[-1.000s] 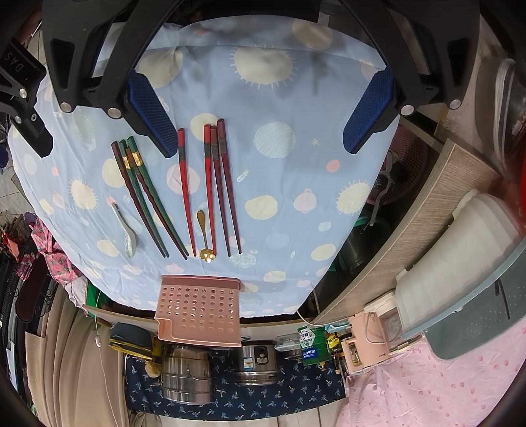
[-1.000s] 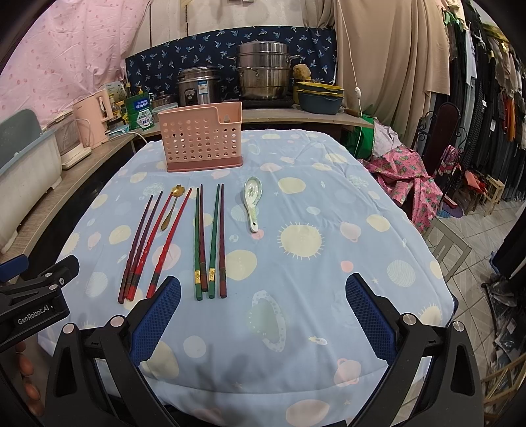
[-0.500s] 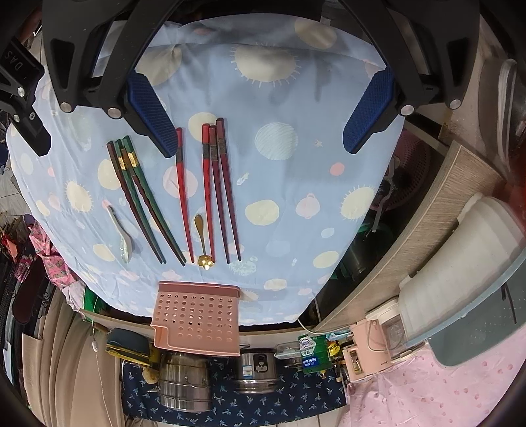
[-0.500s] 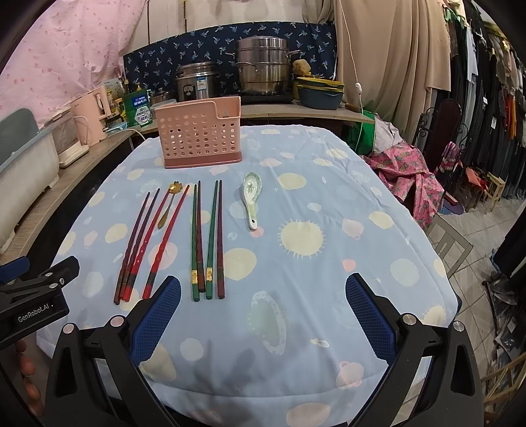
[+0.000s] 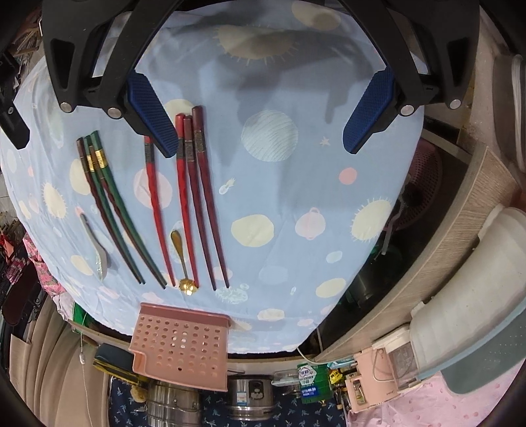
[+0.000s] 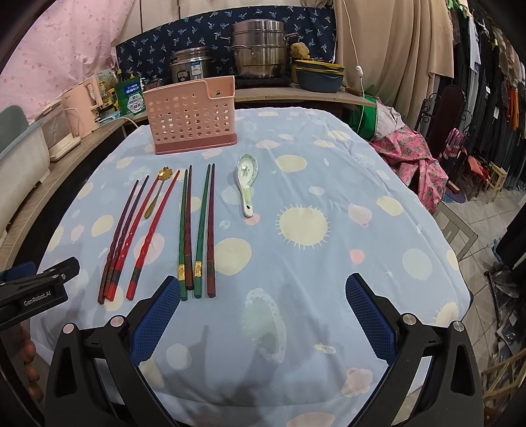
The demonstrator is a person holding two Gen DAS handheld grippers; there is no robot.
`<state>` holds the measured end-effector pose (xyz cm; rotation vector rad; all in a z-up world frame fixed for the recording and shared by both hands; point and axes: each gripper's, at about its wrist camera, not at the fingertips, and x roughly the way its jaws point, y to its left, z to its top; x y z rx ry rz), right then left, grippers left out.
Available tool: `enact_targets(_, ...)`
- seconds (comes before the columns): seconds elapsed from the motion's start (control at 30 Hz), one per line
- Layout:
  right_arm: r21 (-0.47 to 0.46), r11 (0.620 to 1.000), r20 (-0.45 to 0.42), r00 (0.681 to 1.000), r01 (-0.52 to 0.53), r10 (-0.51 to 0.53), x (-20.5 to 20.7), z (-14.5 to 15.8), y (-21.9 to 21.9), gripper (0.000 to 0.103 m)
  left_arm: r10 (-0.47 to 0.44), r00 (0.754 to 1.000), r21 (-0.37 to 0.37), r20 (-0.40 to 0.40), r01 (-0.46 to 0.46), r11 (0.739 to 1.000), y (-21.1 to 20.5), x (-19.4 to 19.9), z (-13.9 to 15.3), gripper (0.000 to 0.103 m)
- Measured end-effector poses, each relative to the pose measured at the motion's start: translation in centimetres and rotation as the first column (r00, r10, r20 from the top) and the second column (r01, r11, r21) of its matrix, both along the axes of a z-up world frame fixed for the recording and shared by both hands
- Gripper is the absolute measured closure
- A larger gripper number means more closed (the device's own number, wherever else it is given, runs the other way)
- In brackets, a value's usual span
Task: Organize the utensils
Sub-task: 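Grasp a dark red chopstick with the left tool while the right tool grasps the white ceramic spoon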
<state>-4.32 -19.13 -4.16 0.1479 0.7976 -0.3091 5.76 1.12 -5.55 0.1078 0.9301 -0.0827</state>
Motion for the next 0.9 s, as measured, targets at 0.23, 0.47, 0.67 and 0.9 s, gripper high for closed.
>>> enact_targets(0.23,0.012,1.000,-0.031,0.999,0.005,-0.005,1.2,-1.1,-0.5,0.007,-0.006,0.999,0.021,-0.036,0.007,1.000,-0.6,2.0,-2.1,0.007)
enact_targets(0.47,0.020,1.000,-0.054,0.999,0.005,-0.004,2.5,-2.0,-0.7,0.007,-0.003,0.998,0.031,-0.065,0.005,0.999,-0.6,3.6,-3.8,0.007)
enact_targets(0.67,0.024,1.000,-0.067,0.998,0.000,0.001,3.4,-2.6,-0.7,0.007,-0.003,0.997,0.036,-0.082,0.006,0.999,-0.6,4.2,-4.5,0.007)
enact_targets(0.9,0.041,0.999,-0.050,0.999,0.005,-0.003,5.4,-3.0,-1.6,0.007,-0.013,0.997,-0.003,-0.081,0.012,1.000,-0.3,4.7,-4.4,0.017)
